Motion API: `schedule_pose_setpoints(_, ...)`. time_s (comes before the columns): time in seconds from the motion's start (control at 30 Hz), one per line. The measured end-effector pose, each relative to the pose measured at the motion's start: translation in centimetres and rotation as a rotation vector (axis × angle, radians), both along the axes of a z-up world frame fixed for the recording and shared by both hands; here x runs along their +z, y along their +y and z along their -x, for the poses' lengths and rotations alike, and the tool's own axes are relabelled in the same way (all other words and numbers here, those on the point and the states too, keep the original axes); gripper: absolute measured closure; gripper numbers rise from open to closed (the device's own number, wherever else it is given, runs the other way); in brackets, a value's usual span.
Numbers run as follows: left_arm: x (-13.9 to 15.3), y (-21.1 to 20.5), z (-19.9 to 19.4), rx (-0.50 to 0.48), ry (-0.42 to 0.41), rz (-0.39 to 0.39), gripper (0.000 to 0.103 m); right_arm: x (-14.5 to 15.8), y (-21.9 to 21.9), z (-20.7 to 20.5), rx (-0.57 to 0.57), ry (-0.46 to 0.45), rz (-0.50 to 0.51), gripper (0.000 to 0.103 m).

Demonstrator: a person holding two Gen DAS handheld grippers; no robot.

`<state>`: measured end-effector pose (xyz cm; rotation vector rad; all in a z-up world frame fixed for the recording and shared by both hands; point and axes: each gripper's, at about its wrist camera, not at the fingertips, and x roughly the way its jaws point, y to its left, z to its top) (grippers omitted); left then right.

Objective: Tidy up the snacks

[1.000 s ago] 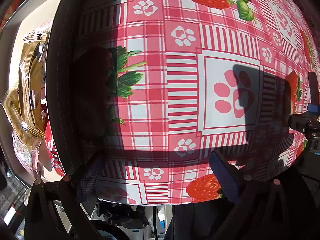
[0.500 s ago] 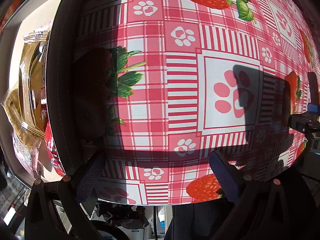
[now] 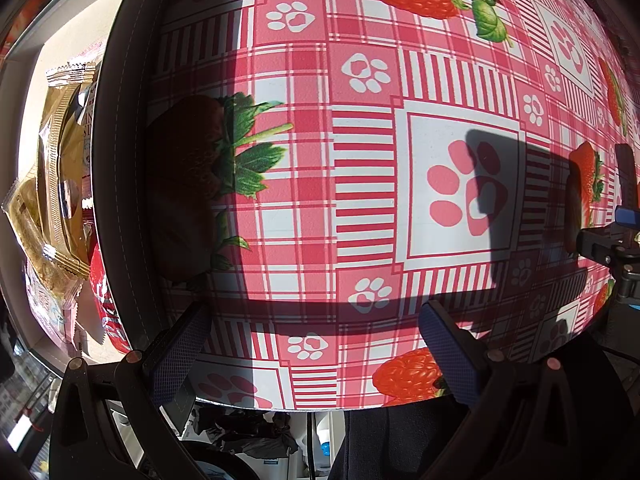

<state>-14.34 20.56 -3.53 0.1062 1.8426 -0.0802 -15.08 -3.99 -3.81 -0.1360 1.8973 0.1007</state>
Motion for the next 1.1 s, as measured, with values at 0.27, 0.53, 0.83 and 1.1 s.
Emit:
schedule_pose_setpoints(0.27, 0.00, -0.01, 0.00, 0.000, 0.000, 0.000, 0.000, 0.02, -0.02, -0.02, 0.000, -0.001, 0.000, 0.000)
schedule_pose_setpoints(0.53, -0.03, -0.01, 0.06, -0.001, -0.001, 0.000, 0.000, 0.06, -0.04, -0.02, 0.000, 0.000, -0.001, 0.000)
schedule_pose_setpoints(0.83, -0.04, -0.02, 0.09, -0.001, -0.001, 0.000, 0.000, 0.10, -0.08, -0.01, -0.001, -0.001, -0.001, 0.000)
schedule_pose_setpoints(1.1, 0.03, 0.05, 0.08, -0.002, -0.012, 0.002, 0.000, 0.23, -0.16, -0.02, 0.000, -0.004, -0.002, 0.000)
